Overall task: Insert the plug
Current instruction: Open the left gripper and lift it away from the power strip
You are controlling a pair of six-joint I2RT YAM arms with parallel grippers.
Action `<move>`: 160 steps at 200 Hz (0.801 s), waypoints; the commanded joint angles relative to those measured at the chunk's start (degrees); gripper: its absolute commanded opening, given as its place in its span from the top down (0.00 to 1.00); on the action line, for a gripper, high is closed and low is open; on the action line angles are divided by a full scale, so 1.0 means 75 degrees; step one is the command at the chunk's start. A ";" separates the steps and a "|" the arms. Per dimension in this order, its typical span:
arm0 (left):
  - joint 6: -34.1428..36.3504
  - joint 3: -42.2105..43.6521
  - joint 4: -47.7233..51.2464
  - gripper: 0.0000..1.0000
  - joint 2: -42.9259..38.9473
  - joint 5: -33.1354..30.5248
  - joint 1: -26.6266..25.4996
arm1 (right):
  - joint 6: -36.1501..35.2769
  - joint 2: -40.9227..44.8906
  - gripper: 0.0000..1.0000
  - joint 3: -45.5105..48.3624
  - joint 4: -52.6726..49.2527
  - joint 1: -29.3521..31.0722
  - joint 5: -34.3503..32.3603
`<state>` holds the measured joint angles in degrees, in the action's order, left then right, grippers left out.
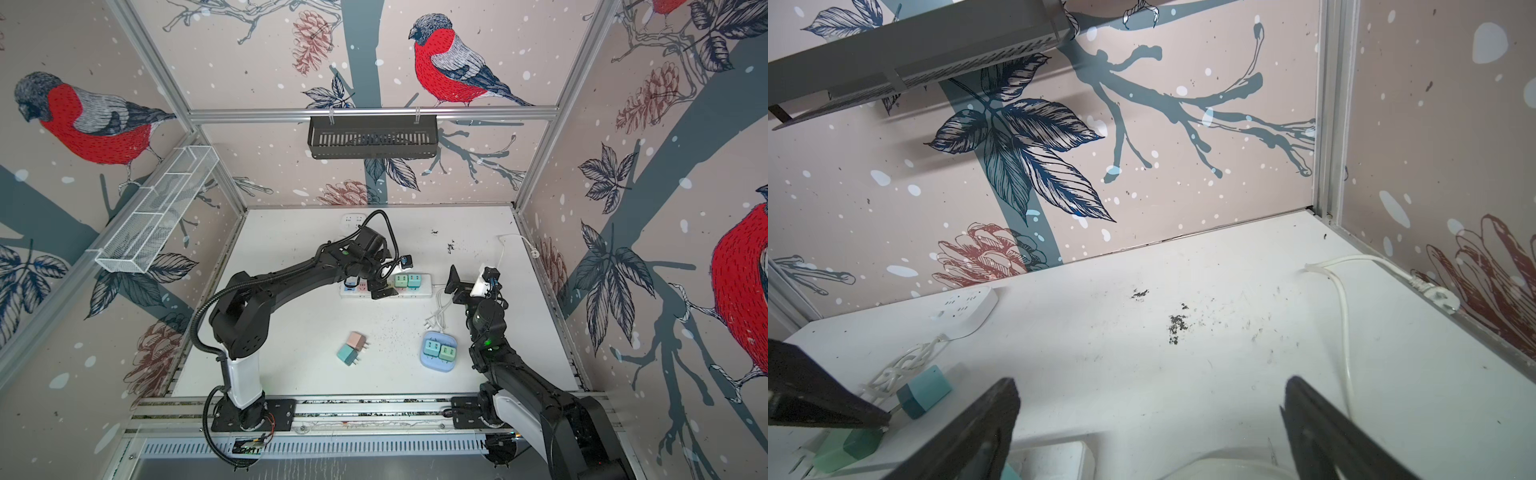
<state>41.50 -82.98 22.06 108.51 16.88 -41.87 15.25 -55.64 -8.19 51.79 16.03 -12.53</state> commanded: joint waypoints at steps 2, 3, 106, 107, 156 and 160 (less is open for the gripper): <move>-0.0122 0.0418 -0.0672 0.01 -0.0465 0.0250 -0.0008 | 0.0158 -0.0187 0.00 -0.0237 -0.0246 -0.0012 0.0062; -0.0126 0.0444 -0.0694 0.01 -0.0488 0.0248 -0.0008 | 0.0147 -0.0193 0.00 -0.0241 -0.0253 -0.0008 0.0070; -0.0839 0.2801 -0.3248 0.01 -0.3093 -0.0012 0.0002 | 0.1128 0.0689 0.00 0.0375 -0.0305 -0.0179 -0.0856; -0.0854 0.2831 -0.3306 0.01 -0.3120 -0.0024 0.0003 | 0.1135 0.0690 0.00 0.0370 -0.0324 -0.0186 -0.0858; -0.2344 0.4251 -0.5724 0.01 -0.4260 -0.1006 0.0512 | 0.1005 -0.0144 0.03 -0.0659 -0.1498 -0.0105 -0.0177; -0.2522 0.4345 -0.5840 0.01 -0.4385 -0.0938 0.0630 | 0.1013 -0.0226 0.04 -0.0832 -0.1741 -0.0068 -0.0169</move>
<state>30.65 -53.28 -8.34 79.00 13.10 -40.10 22.26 -55.09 -9.58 45.95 14.74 -15.73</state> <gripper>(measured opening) 0.988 0.987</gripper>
